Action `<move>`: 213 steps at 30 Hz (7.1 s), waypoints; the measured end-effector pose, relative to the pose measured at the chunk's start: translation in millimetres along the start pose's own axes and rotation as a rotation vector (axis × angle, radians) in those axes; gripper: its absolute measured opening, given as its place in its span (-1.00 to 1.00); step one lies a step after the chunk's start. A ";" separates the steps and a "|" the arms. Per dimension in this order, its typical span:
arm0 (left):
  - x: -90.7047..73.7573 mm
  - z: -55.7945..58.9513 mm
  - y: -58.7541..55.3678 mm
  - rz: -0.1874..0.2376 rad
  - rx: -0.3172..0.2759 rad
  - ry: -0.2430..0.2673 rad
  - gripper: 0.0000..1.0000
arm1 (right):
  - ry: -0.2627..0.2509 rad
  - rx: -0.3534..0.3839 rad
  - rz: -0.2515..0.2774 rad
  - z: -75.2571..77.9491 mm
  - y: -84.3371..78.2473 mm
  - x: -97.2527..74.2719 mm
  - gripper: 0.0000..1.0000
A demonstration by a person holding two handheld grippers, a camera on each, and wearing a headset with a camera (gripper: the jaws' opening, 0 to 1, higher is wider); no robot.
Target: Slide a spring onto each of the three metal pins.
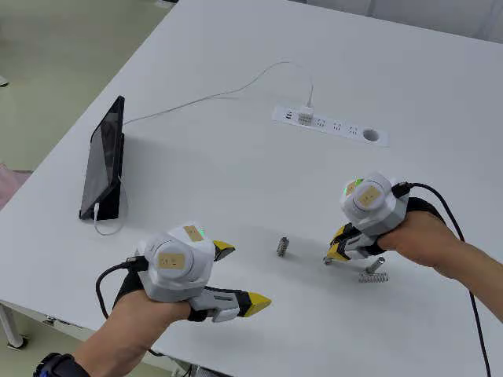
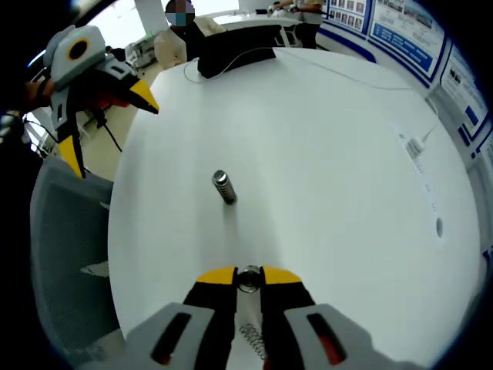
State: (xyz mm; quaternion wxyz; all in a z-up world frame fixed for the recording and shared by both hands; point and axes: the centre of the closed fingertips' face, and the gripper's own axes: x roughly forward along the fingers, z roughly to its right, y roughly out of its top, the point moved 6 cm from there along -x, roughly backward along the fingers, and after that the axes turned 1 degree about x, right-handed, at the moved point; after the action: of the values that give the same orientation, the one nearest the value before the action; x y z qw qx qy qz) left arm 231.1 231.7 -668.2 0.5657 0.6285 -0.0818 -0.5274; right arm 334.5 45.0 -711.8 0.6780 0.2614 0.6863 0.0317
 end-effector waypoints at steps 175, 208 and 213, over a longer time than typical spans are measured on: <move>202.4 91.3 42.3 -0.156 0.177 -0.161 -0.07 | -0.247 0.748 0.588 -121.8 -157.7 -107.9 0.67; 228.6 91.8 28.9 -0.187 0.221 -0.088 -0.73 | -0.228 0.784 0.584 -127.0 -167.0 -103.1 0.66; 226.6 94.4 25.9 -0.203 0.239 -0.098 -0.77 | -0.229 0.785 0.584 -127.0 -168.0 -104.2 0.65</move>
State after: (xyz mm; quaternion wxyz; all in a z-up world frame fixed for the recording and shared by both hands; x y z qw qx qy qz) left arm 270.1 5.2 -758.3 0.4259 0.6700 -0.1077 -0.5984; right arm 155.4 -102.1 -673.4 0.5623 0.6797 0.4659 -0.0694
